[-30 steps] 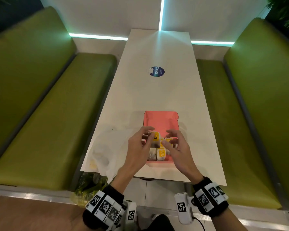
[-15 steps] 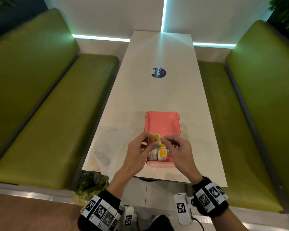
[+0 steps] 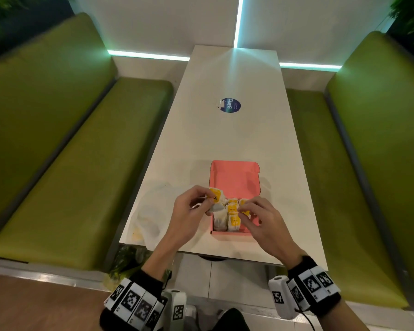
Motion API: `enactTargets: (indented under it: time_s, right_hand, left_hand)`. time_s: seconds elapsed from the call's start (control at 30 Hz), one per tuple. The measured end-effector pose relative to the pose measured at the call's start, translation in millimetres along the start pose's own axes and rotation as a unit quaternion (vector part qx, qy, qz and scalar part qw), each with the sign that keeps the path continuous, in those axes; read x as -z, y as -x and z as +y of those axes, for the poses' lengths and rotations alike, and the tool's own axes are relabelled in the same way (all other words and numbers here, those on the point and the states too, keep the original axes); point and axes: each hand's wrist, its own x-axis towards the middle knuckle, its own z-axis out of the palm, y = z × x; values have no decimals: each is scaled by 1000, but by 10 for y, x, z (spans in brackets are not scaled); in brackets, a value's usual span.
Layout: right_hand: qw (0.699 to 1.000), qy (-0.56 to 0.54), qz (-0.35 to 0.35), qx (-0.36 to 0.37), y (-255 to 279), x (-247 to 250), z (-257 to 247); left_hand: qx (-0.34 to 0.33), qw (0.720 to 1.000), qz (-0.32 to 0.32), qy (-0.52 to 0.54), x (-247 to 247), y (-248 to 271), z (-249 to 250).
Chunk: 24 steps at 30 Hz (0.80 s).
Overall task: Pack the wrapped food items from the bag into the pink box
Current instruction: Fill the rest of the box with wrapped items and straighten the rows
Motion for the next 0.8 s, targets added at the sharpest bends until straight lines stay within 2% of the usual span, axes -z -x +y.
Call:
enactTargets:
  time_s: [0.23,0.43,0.67,0.8]
  right_hand:
    - [983,-153,61,-79,-180,-133,-338]
    - [981,-164,87,-59,-232,-209,-419]
    - [993,-114,3,-21,-170,-71,-334]
    - [998,-7,-58,3,-130,-27,-307]
  left_hand:
    - [-12,999,-20,-27,-12,18,-5]
    - [-10,999,-23,-41,28,38,5]
    - [-3,1000,-2,1,41,54,48]
    - [-4,1000,-3,12,29,56,45]
